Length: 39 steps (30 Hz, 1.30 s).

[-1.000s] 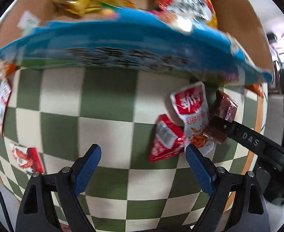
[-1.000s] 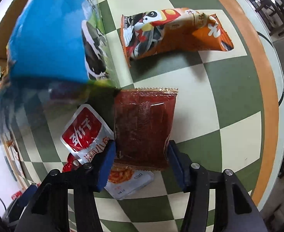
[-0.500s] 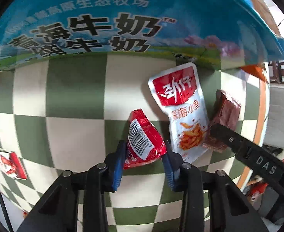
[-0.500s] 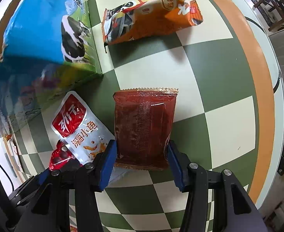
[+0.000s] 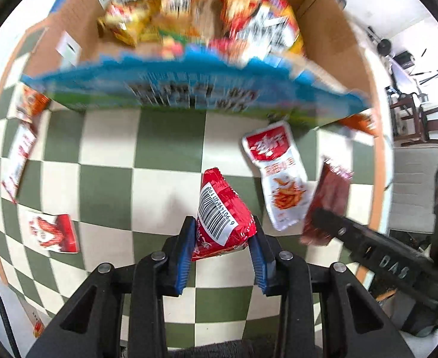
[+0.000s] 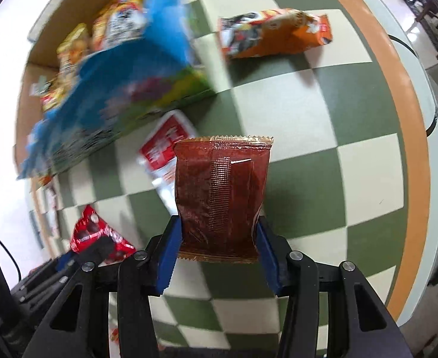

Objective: Organize snacks
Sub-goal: 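Carry both packets into the box and open both tools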

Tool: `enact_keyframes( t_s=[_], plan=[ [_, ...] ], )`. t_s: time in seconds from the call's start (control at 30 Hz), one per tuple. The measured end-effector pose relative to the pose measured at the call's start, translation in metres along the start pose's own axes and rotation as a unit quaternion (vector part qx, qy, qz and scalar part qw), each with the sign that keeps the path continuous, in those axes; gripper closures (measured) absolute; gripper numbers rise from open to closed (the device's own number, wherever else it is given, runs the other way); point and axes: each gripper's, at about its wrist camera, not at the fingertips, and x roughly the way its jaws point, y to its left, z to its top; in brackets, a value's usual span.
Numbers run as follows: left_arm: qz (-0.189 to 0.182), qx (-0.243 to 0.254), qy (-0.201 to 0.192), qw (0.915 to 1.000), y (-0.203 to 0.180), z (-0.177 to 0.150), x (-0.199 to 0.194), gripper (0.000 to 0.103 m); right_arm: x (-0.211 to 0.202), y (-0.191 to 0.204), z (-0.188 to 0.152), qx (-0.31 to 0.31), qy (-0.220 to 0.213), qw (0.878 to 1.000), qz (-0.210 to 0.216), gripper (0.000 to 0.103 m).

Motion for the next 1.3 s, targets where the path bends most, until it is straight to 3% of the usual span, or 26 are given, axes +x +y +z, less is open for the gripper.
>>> enact_keyframes(
  t_s=[0.2, 0.33, 0.47, 0.57, 0.73, 0.93, 1.1, 1.13, 1.17, 1.2, 1.23, 1.27, 1.3],
  plan=[
    [-0.020, 0.010, -0.060, 0.9979, 0.018, 0.020, -0.080, 0.071, -0.051, 0.032, -0.015, -0.039, -0.015, 0.998, 0.057, 0.051],
    [-0.021, 0.014, -0.083, 0.9962, 0.032, 0.057, -0.113, 0.071, -0.091, 0.058, 0.002, -0.059, -0.038, 0.994, 0.088, 0.051],
    [0.002, 0.019, -0.084, 0.9963, 0.037, 0.097, -0.117, 0.071, -0.132, 0.082, 0.033, -0.078, -0.071, 0.989, 0.102, 0.051],
    [0.019, 0.013, -0.071, 0.9972, 0.049, 0.125, -0.106, 0.071, -0.153, 0.098, 0.067, -0.091, -0.101, 0.987, 0.089, 0.051],
    [0.040, -0.005, -0.032, 0.9987, 0.076, 0.168, -0.077, 0.071, -0.150, 0.125, 0.134, -0.107, -0.120, 0.986, 0.038, 0.051],
    [0.064, -0.026, 0.007, 0.9976, 0.103, 0.199, -0.046, 0.069, -0.115, 0.135, 0.197, -0.093, -0.104, 0.990, -0.009, 0.051],
    [0.072, -0.038, 0.038, 0.9960, 0.115, 0.214, -0.024, 0.068, -0.088, 0.135, 0.226, -0.095, -0.088, 0.991, -0.036, 0.049],
    [0.067, -0.041, 0.048, 0.9957, 0.117, 0.216, -0.019, 0.066, -0.085, 0.133, 0.229, -0.089, -0.088, 0.991, -0.041, 0.047],
    [0.066, -0.047, 0.058, 0.9951, 0.120, 0.219, -0.014, 0.053, -0.082, 0.131, 0.233, -0.086, -0.090, 0.991, -0.050, 0.044],
    [0.062, -0.048, 0.060, 0.9952, 0.121, 0.220, -0.012, 0.044, -0.079, 0.131, 0.236, -0.084, -0.087, 0.991, -0.054, 0.033],
    [0.058, -0.046, 0.058, 0.9955, 0.121, 0.222, -0.011, 0.027, -0.077, 0.130, 0.238, -0.082, -0.084, 0.992, -0.054, 0.020],
    [0.060, -0.046, 0.054, 0.9956, 0.121, 0.222, -0.010, 0.019, -0.076, 0.130, 0.239, -0.080, -0.083, 0.992, -0.053, 0.016],
    [0.060, -0.047, 0.047, 0.9960, 0.121, 0.222, -0.011, 0.018, -0.075, 0.130, 0.239, -0.081, -0.080, 0.992, -0.053, 0.016]
  ],
)
